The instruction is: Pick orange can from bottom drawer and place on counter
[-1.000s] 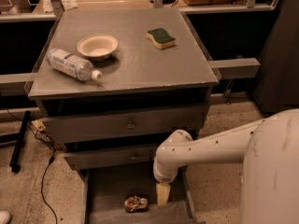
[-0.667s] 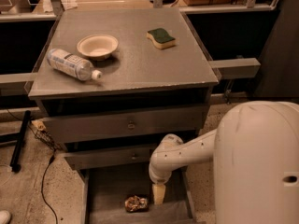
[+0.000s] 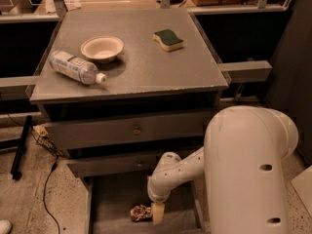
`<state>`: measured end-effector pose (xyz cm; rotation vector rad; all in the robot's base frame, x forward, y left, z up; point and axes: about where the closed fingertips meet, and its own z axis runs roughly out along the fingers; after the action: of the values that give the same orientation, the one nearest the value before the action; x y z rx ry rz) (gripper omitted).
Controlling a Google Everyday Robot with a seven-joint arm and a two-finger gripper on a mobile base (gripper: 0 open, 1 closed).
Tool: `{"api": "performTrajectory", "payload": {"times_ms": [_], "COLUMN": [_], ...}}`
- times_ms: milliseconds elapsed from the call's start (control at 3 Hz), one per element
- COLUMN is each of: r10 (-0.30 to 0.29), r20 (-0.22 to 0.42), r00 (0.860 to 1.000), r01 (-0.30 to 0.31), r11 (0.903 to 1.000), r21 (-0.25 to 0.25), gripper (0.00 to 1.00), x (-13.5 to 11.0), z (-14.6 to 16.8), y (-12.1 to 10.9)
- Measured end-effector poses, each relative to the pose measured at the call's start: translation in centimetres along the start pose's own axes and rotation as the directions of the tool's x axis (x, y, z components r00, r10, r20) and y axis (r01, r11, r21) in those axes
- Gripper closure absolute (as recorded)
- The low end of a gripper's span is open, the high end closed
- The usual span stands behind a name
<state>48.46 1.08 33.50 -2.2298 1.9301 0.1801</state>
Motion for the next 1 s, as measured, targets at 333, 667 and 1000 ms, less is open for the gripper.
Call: {"api": "performTrajectory", "payload": {"times_ms": [333,667,1000], "r10": [0.0,0.024,0.032], "r20": [0.0,0.022,0.06], "r00": [1.0,0.999,0.998], "r01": [0.0,-0.024,-0.028], "r11": [1.0,0.9992,0.9982], "r21": [0.0,-0.032,-0.054], "gripper": [0.0,0.0,0.0], "x": [0.0,0.6,2.3], "z": [0.0,2.2,7.2], "y": [0.0,0.8,0.7]}}
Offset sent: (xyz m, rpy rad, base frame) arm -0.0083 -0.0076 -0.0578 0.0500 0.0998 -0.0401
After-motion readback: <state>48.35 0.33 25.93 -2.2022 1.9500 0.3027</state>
